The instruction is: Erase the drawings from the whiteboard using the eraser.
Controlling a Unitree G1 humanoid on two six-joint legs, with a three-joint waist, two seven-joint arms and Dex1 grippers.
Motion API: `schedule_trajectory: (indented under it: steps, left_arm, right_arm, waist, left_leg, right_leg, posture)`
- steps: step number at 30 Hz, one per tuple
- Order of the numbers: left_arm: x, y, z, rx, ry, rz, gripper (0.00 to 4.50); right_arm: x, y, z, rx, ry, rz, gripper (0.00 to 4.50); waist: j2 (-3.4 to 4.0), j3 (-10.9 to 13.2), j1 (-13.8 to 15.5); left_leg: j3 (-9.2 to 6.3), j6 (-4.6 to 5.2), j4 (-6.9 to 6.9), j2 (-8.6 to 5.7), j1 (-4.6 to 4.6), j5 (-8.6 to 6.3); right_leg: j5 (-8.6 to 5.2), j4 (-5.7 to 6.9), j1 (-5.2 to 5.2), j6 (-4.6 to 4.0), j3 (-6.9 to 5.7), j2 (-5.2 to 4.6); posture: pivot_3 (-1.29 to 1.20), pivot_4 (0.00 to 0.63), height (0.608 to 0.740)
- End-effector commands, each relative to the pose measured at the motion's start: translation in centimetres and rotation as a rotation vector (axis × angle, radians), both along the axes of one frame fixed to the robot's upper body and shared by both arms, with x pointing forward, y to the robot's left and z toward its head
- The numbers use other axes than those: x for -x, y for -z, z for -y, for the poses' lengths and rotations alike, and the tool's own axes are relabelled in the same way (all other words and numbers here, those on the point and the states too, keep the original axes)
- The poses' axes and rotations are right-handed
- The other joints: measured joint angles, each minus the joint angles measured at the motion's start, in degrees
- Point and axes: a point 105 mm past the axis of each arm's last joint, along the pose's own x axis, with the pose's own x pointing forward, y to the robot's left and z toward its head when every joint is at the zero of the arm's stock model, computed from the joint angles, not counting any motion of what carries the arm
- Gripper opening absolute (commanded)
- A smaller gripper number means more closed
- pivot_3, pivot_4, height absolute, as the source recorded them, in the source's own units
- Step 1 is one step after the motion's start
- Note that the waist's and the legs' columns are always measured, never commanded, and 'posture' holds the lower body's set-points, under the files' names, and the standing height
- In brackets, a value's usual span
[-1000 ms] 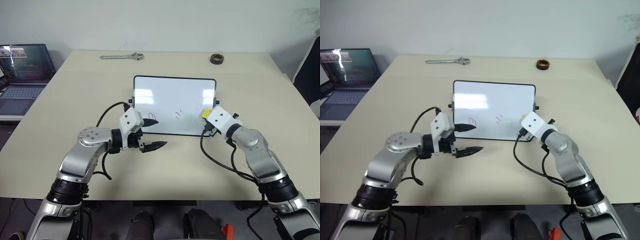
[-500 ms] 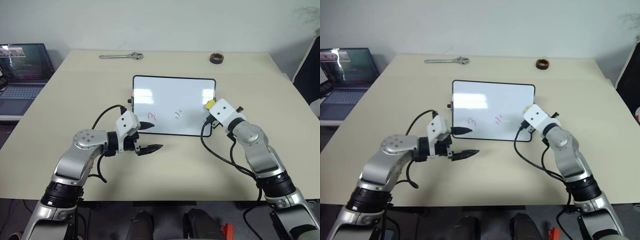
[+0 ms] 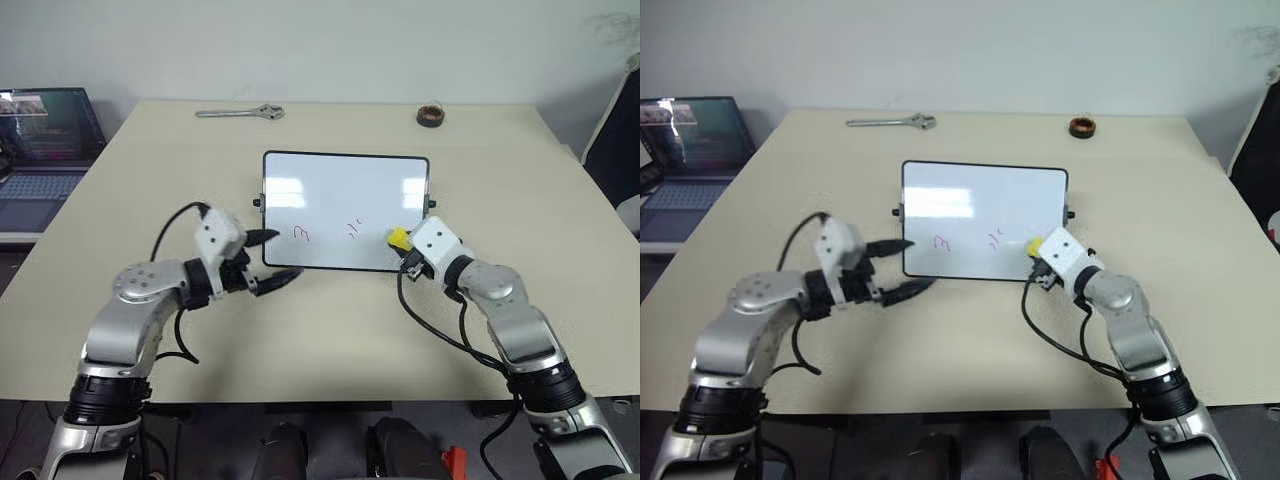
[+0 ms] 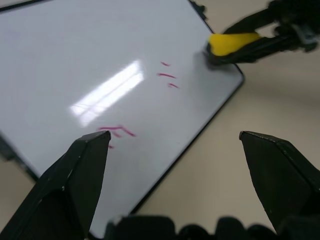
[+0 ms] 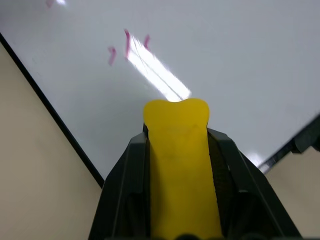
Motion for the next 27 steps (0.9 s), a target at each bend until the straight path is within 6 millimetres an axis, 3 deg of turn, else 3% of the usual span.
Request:
schedule_trajectory:
  steps: [1, 5, 9, 13, 19, 27]
  left_arm:
    - [0.5, -0.9, -1.9, 0.033, -0.09, 0.029, 4.5]
    - [1.9, -0.2, -3.7, 0.022, -0.166, 0.0, 4.5]
    - [2.5, 0.5, -5.0, 0.013, -0.249, -0.018, 4.5]
    - [3.2, 0.7, -5.2, 0.007, -0.299, -0.015, 4.5]
    - [3.8, 0.7, -4.9, 0.011, -0.319, -0.008, 4.5]
    - [4.2, 0.6, -5.0, 0.015, -0.333, 0.005, 4.5]
  right_arm:
    - [2.2, -2.3, -0.2, -0.118, -0.095, 0.038, 1.17]
    - [4.2, -2.4, 0.5, -0.158, -0.154, 0.036, 1.17]
    - [4.7, -2.2, 1.1, -0.204, -0.17, 0.003, 1.17]
    - [4.6, -1.0, 1.2, -0.238, -0.175, -0.054, 1.17]
    - [5.0, 0.5, 0.7, -0.143, -0.244, -0.079, 1.17]
    - [4.7, -0.4, -0.2, -0.191, -0.289, -0.063, 1.17]
  waist:
    - [0.01, 0.01, 0.0]
    - [0.01, 0.01, 0.23]
    - [0.01, 0.02, 0.3]
    - [0.01, 0.02, 0.29]
    - [0.01, 0.02, 0.36]
    - [0.0, 0.02, 0.36]
  left_leg:
    - [-0.01, 0.0, -0.02, 0.01, -0.04, -0.01]
    - [-0.04, -0.01, -0.04, 0.05, -0.15, -0.03]
    - [-0.04, -0.01, 0.0, 0.02, 0.0, -0.02]
    - [-0.04, -0.01, 0.0, 0.01, 0.17, -0.02]
    - [-0.02, -0.01, -0.02, 0.0, 0.11, -0.02]
    - [-0.01, -0.01, -0.02, 0.0, 0.13, -0.02]
  right_leg:
    - [-0.03, -0.03, -0.03, 0.02, -0.01, -0.02]
    - [-0.05, -0.07, -0.11, 0.05, -0.03, -0.14]
    - [-0.05, 0.01, 0.0, 0.06, -0.04, -0.18]
    - [-0.05, 0.02, 0.15, 0.05, -0.03, -0.1]
    - [-0.05, -0.01, 0.11, 0.05, -0.01, -0.11]
    - [-0.05, -0.01, 0.11, 0.04, -0.01, -0.11]
  posture:
    - [0.0, 0.15, 0.74]
    - [0.0, 0.15, 0.74]
    - [0.0, 0.15, 0.74]
    - [0.0, 0.15, 0.74]
    - [0.0, 0.15, 0.74]
    - [0.0, 0.15, 0.74]
